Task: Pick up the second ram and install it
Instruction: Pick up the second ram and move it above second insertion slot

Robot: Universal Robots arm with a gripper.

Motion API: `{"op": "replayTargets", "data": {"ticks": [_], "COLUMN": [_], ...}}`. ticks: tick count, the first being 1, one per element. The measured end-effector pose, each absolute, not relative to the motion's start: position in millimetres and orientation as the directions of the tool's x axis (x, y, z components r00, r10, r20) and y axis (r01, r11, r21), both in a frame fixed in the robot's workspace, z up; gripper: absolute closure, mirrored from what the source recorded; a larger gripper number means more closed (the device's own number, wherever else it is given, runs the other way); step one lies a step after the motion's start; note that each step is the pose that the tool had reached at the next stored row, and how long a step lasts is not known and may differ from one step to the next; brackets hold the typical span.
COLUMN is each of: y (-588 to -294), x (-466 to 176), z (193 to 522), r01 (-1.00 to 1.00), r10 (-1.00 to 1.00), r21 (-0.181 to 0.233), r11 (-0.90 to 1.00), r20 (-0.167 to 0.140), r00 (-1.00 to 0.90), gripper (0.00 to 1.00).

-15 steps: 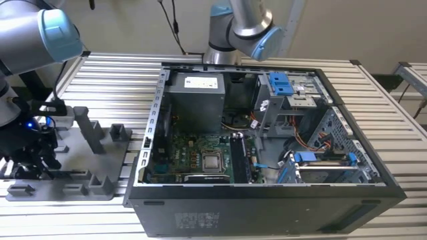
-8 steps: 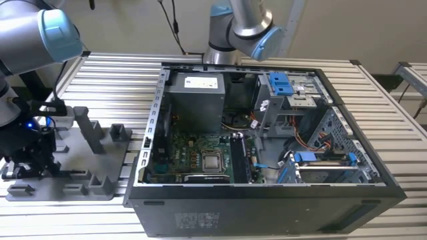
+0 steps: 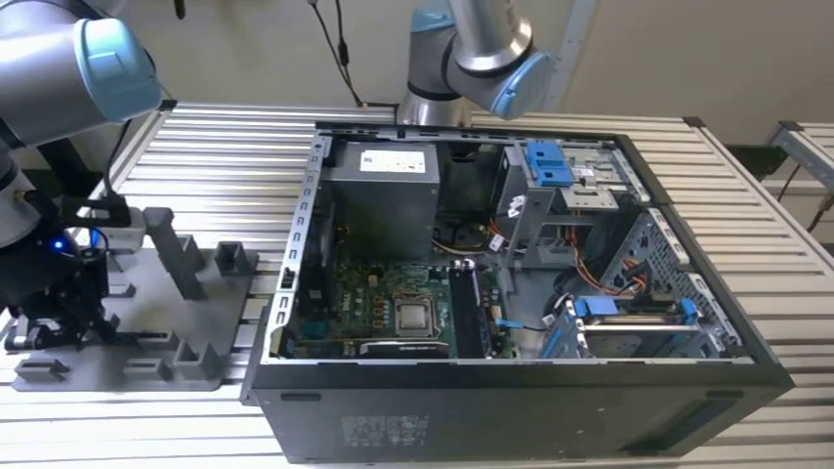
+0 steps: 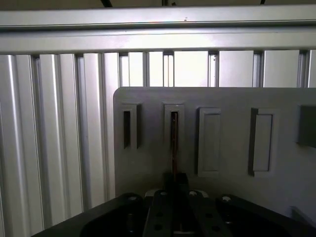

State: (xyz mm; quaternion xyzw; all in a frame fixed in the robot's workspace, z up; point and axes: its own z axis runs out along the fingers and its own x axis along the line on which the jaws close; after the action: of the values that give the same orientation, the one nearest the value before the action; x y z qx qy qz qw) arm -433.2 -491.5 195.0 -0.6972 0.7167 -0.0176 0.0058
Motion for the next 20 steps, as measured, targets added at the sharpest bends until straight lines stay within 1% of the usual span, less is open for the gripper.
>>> {"op": "replayTargets", "data": {"ticks": [20], "y": [-492.2], "x": [-433.2], "z": [194.6], "r01": [-0.999], "r10": [-0.999], "r21": [-0.033], "r11": [0.027], "r20": [0.016], "r00": [-0.028], "gripper": [0.86]}}
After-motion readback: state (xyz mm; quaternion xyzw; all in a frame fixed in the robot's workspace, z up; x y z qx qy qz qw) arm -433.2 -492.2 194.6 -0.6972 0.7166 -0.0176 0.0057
